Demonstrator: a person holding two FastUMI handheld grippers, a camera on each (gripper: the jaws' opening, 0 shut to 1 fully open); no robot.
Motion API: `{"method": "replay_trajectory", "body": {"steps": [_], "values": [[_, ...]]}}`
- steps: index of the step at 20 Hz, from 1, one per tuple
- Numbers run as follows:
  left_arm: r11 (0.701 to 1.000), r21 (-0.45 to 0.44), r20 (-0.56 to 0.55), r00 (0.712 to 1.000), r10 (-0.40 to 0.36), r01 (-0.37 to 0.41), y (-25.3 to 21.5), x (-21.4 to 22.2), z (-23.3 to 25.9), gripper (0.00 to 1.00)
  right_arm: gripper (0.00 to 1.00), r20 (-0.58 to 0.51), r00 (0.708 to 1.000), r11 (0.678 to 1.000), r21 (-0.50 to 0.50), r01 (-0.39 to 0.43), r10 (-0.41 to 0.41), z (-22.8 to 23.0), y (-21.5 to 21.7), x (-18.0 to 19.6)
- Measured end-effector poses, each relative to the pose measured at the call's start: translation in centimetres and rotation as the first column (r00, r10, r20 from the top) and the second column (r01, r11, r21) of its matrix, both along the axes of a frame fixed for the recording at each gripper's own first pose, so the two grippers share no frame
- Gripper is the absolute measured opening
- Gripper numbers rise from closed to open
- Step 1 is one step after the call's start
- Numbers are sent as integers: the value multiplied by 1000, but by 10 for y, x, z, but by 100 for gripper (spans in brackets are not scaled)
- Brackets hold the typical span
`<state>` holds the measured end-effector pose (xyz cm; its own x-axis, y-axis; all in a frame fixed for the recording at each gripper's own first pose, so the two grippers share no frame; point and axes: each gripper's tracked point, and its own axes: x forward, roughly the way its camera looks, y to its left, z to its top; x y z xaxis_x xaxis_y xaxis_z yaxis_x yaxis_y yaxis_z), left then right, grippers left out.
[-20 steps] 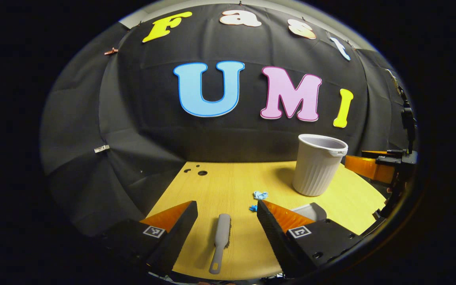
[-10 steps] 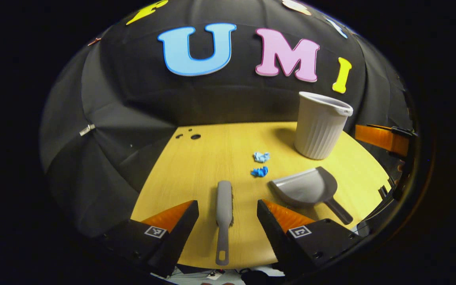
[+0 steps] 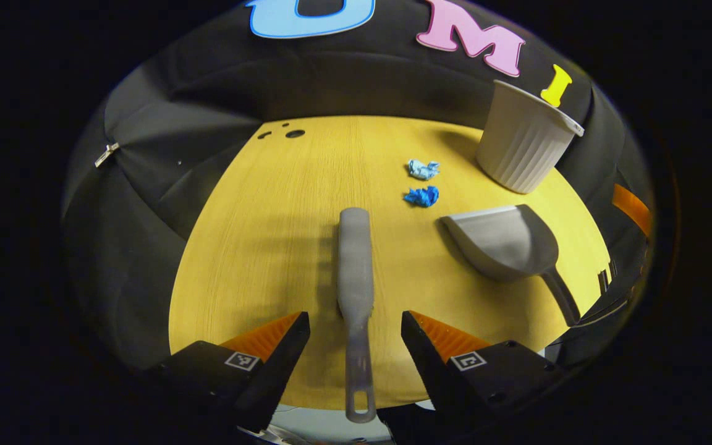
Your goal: Pick up the small broom and dustpan from the desktop, sweep the trash into the dustpan with the broom, and then empty the trash into the garbage bin.
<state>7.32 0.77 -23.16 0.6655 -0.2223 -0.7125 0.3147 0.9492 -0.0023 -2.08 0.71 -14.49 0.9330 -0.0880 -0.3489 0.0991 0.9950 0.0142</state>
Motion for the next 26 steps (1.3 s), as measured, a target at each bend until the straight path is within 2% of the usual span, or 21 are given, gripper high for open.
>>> {"method": "replay_trajectory", "body": {"steps": [5, 9, 11, 14, 18, 19, 20, 22, 26], "values": [[997, 55, -158, 986, -52, 61, -1, 2, -37, 97, 99, -41, 999, 1000, 13, 20, -19, -15, 1, -15], [996, 74, -205, 978, -28, 44, 1, 9, -51, 95, 99, -108, 993, 998, 35, 45, -41, -32, 5, -26], [995, 83, -227, 973, -35, 55, 0, 10, -54, 92, 99, -148, 988, 998, 43, 54, -47, -41, 8, -30], [992, 84, -280, 958, -70, 97, -8, 8, -63, 80, 99, -206, 978, 998, 34, 53, -45, -56, 21, -35], [978, 156, -286, 954, -91, 140, -3, 12, -65, 64, 99, -321, 947, 999, 35, 27, -14, -77, 39, -41], [978, 157, -291, 952, -90, 140, -4, 11, -62, 52, 99, -337, 942, 999, 46, 24, -7, -79, 44, -41], [978, 157, -279, 956, -90, 137, -5, 17, -62, 49, 99, -349, 937, 998, 55, 25, -5, -82, 47, -40], [981, 147, -267, 960, -81, 124, -7, 19, -62, 31, 99, -385, 923, 996, 78, 34, -1, -92, 50, -40], [983, 123, -229, 968, -107, 138, -8, 20, -62, 25, 99, -449, 893, 995, 70, 66, -27, -110, 37, -36]]}}
